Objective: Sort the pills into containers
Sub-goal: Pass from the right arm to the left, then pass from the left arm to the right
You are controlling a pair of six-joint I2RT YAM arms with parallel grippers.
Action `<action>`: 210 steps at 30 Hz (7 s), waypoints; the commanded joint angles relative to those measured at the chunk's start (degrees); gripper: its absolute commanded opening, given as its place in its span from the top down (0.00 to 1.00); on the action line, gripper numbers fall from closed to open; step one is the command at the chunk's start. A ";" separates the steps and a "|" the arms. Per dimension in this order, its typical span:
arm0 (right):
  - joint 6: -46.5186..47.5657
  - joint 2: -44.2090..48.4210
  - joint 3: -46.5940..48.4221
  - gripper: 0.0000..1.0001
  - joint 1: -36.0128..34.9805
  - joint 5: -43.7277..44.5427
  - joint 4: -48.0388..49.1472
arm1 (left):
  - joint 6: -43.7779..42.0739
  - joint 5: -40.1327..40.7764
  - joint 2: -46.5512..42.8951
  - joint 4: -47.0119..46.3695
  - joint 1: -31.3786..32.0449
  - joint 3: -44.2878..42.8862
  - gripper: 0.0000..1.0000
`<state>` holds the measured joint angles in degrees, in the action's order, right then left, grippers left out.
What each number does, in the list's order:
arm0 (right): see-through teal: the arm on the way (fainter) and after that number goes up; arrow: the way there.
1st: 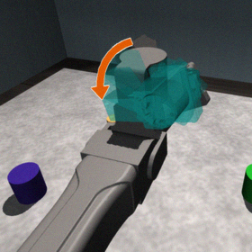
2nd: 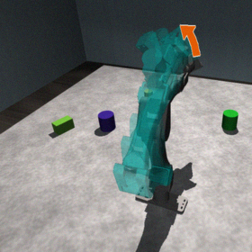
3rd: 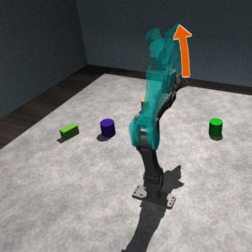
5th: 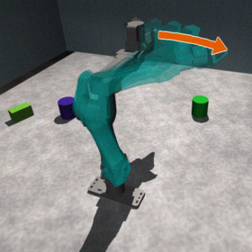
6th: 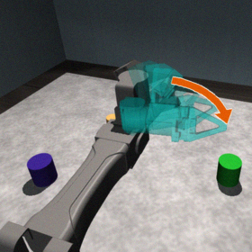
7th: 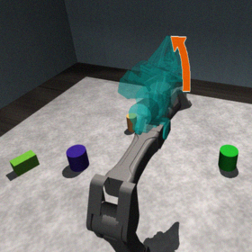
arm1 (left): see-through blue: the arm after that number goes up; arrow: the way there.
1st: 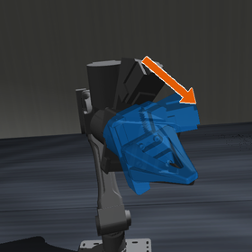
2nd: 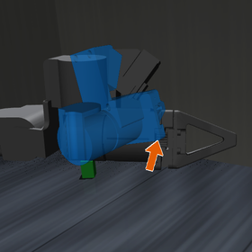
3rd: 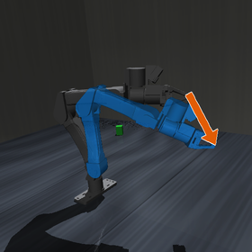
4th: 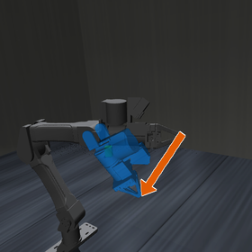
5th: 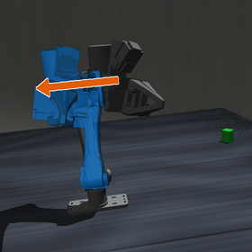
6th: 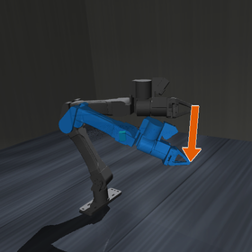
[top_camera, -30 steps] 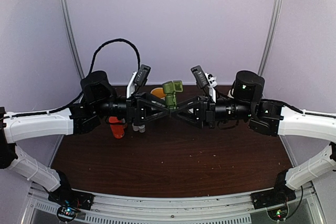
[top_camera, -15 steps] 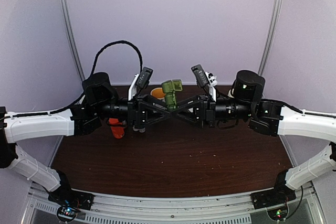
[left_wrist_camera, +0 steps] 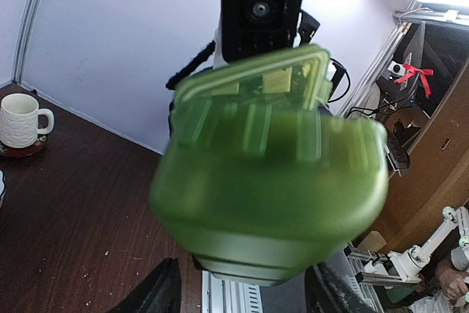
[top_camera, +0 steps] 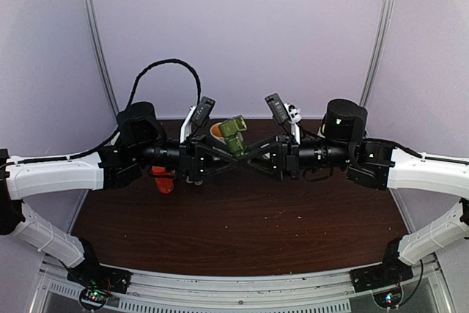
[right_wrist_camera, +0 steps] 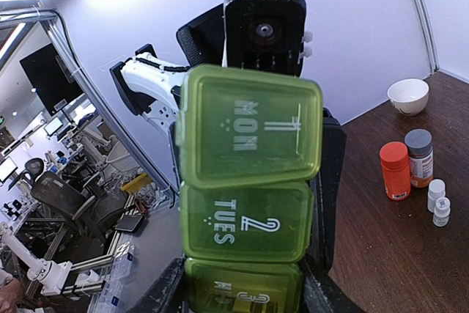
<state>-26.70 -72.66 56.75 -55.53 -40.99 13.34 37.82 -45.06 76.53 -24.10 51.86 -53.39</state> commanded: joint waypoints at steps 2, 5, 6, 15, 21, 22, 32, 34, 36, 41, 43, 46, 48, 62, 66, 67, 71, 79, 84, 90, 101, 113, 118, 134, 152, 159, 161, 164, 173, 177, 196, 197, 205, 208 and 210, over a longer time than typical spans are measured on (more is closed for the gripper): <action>1.01 -0.77 1.00 0.51 -1.33 -0.38 -0.03 | -0.84 4.19 1.35 1.10 0.35 -2.73 0.45; 0.82 -0.73 0.87 0.51 -1.34 -0.40 0.15 | -1.23 5.39 1.43 2.71 0.35 -3.18 0.49; 0.67 -0.73 0.78 0.50 -1.43 -0.48 0.25 | -1.55 5.68 1.43 3.48 0.35 -3.35 0.50; 0.30 -0.22 -0.51 0.54 -1.43 1.31 0.96 | -1.58 6.24 0.52 2.74 0.33 -2.74 0.37; 0.40 0.90 -1.29 0.56 -1.03 2.46 0.38 | -1.01 6.99 -3.01 -1.18 0.01 0.08 0.28; 0.42 0.80 -1.29 0.55 -0.99 2.29 0.33 | -0.45 7.07 -3.63 -2.77 -0.25 0.87 0.27; 3.46 0.41 -0.49 0.55 -1.07 0.37 -3.83 | 3.02 7.15 -5.64 -9.10 -1.62 3.11 0.17; 7.78 0.34 1.02 0.55 -1.01 -0.42 -9.99 | 2.69 6.21 -6.17 -6.74 -2.34 2.65 0.17; 15.30 -0.19 4.75 0.55 -0.99 -0.97 -20.54 | 2.17 3.66 -6.89 -4.03 -3.71 2.51 0.14; 26.63 -2.04 10.89 0.55 -0.90 -1.38 -37.86 | -2.50 -3.87 -8.31 5.96 -6.58 1.07 0.10; 29.22 -2.53 12.13 0.55 -0.90 -2.09 -40.92 | -8.07 -6.00 -8.26 13.66 -6.59 -1.06 0.09; 32.18 -3.60 14.25 0.55 -0.90 -2.47 -44.87 | -14.54 -7.19 -7.37 22.33 -6.59 -3.29 0.13; 33.81 -4.59 16.04 0.56 -0.90 -1.62 -47.98 | -17.24 -9.36 -5.88 27.27 -6.59 -5.39 0.15; 37.63 -8.28 20.31 0.56 -0.99 2.35 -54.98 | -34.18 1.91 0.49 51.39 0.83 -16.50 0.11; 38.41 -9.43 21.71 0.56 -0.99 2.39 -56.54 | -37.22 6.91 3.47 57.44 3.96 -20.33 0.11; 38.59 -9.62 21.94 0.56 -0.99 2.26 -56.74 | -38.56 7.67 3.86 58.23 4.42 -20.87 0.13; 38.57 -9.94 22.26 0.55 -1.03 1.67 -56.85 | -39.27 9.09 4.87 58.82 4.48 -21.63 0.22; 38.55 -10.31 22.12 0.55 -1.12 0.87 -56.84 | -39.90 9.87 5.64 59.17 4.47 -22.29 0.53; 38.47 -10.61 22.08 0.55 -1.16 0.56 -56.82 | -39.18 10.21 6.25 58.65 4.46 -22.27 0.59; 38.67 -10.63 21.80 0.41 -1.16 1.18 -56.67 | -38.30 9.80 6.29 56.40 4.48 -21.30 0.61; 31.93 -0.99 13.04 0.10 1.46 5.96 -42.20 | -26.63 13.43 1.71 41.92 1.99 -14.59 0.64; 0.10 13.63 -8.14 0.05 5.34 15.58 6.92 | -10.13 18.65 -10.22 15.04 -2.38 -4.86 0.65; -9.54 12.53 -10.18 0.07 4.24 17.94 22.18 | -4.12 16.67 -11.76 4.59 -2.89 -4.51 0.65; -13.15 0.28 0.17 0.18 -1.56 27.49 35.92 | 12.88 11.90 -5.70 -21.78 -3.61 -2.84 0.66; -12.41 -8.36 8.29 0.36 -3.17 24.91 36.85 | 14.07 12.78 -6.05 -22.35 -3.60 -0.94 0.67; -12.33 -9.16 8.51 0.45 -3.45 24.38 38.07 | 14.61 13.37 -5.72 -23.68 -3.65 0.24 0.67; -12.33 -9.21 8.30 0.48 -3.46 24.34 38.48 | 14.58 13.55 -5.77 -23.88 -3.65 0.39 0.67; -12.42 -9.61 8.33 0.50 -3.45 24.26 38.51 | 14.32 13.61 -5.70 -23.83 -3.63 0.56 0.67; -13.86 -10.19 6.93 0.45 -3.49 23.90 41.40 | 14.39 13.91 -5.56 -25.29 -3.61 0.75 0.67; -14.30 -10.45 6.57 0.40 -3.54 23.37 42.63 | 14.58 13.81 -5.45 -25.84 -3.69 0.67 0.67; -14.43 -11.97 8.26 0.48 -3.84 22.76 40.74 | 15.09 13.33 -5.19 -26.74 -3.60 1.09 0.67; -14.43 -11.93 8.24 0.49 -3.79 22.79 40.72 | 15.09 13.33 -5.23 -26.71 -3.66 1.09 0.67; -14.43 -11.89 8.44 0.48 -3.80 22.74 40.88 | 15.15 13.21 -5.16 -26.96 -3.63 1.30 0.67; -14.48 -11.80 8.51 0.48 -3.80 22.79 41.01 | 15.18 13.19 -5.12 -27.19 -3.67 1.44 0.67; -14.45 -11.76 8.55 0.52 -3.80 22.93 41.25 | 15.22 13.22 -5.14 -27.31 -3.67 1.53 0.67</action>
<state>-40.95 -84.18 63.61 -58.92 -17.19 53.69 52.64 -31.70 71.31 -47.29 48.51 -52.38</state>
